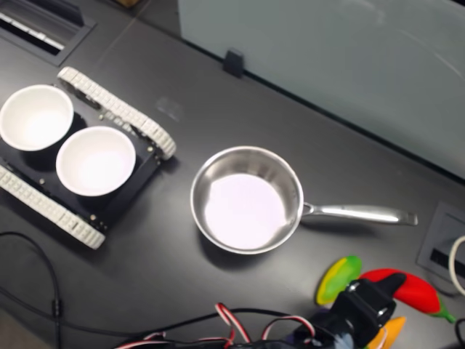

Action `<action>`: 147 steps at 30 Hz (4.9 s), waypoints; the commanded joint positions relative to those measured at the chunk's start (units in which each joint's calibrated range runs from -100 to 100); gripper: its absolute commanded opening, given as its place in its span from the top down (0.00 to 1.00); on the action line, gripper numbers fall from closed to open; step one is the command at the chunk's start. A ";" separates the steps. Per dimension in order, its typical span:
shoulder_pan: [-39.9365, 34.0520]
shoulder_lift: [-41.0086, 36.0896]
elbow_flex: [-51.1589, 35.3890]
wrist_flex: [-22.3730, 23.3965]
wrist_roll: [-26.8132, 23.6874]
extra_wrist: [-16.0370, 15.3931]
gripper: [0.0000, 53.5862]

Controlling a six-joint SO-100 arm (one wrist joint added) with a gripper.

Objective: Pick up the chilli and place them in the pan

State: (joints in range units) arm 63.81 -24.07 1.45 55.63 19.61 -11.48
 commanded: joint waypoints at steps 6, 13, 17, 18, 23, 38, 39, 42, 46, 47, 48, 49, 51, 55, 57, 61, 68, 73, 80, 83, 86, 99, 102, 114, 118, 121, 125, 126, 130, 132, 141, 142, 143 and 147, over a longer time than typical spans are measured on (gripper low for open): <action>-6.12 -14.18 3.23 -0.66 -5.47 -1.04 1.00; -11.28 -19.83 6.50 -1.52 -10.31 -0.96 1.00; -16.21 -22.53 8.87 -1.60 -11.04 0.47 1.00; -17.93 -23.12 9.50 -1.77 -11.48 1.98 1.00; -25.62 -25.82 12.77 -2.80 -12.31 6.60 1.00; -41.56 -31.81 19.22 -4.33 -15.14 13.24 1.00; -43.16 -32.57 20.41 -4.93 -15.24 14.34 1.00; -47.98 -34.42 23.13 -5.44 -15.38 16.44 1.00; -53.37 -37.21 26.95 -5.44 -15.92 18.20 1.00; -54.40 -37.88 27.86 -5.44 -15.97 18.20 1.00; -55.09 -38.56 28.86 -5.44 -16.12 18.37 1.00; -55.78 -39.15 29.77 -5.52 -16.26 18.37 1.00; -56.93 -40.58 31.86 -5.95 -16.26 18.37 1.00; -58.65 -43.11 35.85 -6.72 -16.21 18.45 1.00; -59.10 -43.79 37.31 -7.06 -15.82 18.45 1.00; -60.48 -46.23 40.58 -8.08 -15.14 18.45 1.00; -61.17 -46.91 45.49 -11.15 -15.34 18.45 1.00; -60.82 -46.91 49.03 -13.63 -15.34 18.45 1.00; -58.88 -46.74 54.48 -17.55 -14.95 18.45 1.00; -58.30 -46.57 56.84 -19.34 -14.55 18.45 1.00; -59.10 -47.41 59.84 -21.47 -13.82 18.87 1.00; -59.22 -46.57 65.57 -27.53 -13.33 18.87 1.00; -59.22 -45.90 65.84 -28.04 -13.63 18.96 1.00; -60.02 -48.51 68.75 -26.68 -14.85 22.82 0.79; -60.14 -48.85 68.84 -25.14 -14.85 22.82 0.70; -60.25 -48.68 67.84 -23.18 -15.29 22.82 0.63; -60.48 -48.34 66.57 -20.79 -15.87 22.82 0.57; -60.60 -48.34 66.29 -20.19 -16.07 22.82 0.55; -60.94 -48.43 65.11 -16.78 -16.95 22.74 0.42; -61.28 -48.51 64.20 -14.91 -17.53 22.74 0.35; -61.28 -49.27 63.20 -13.29 -19.24 22.74 0.14; -61.28 -49.44 63.11 -13.29 -19.24 22.74 0.14; -61.28 -49.52 62.93 -13.29 -19.24 22.74 0.13; -61.17 -50.20 61.57 -13.29 -19.15 22.74 0.14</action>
State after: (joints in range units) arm 2.53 -71.63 70.59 42.03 0.71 10.38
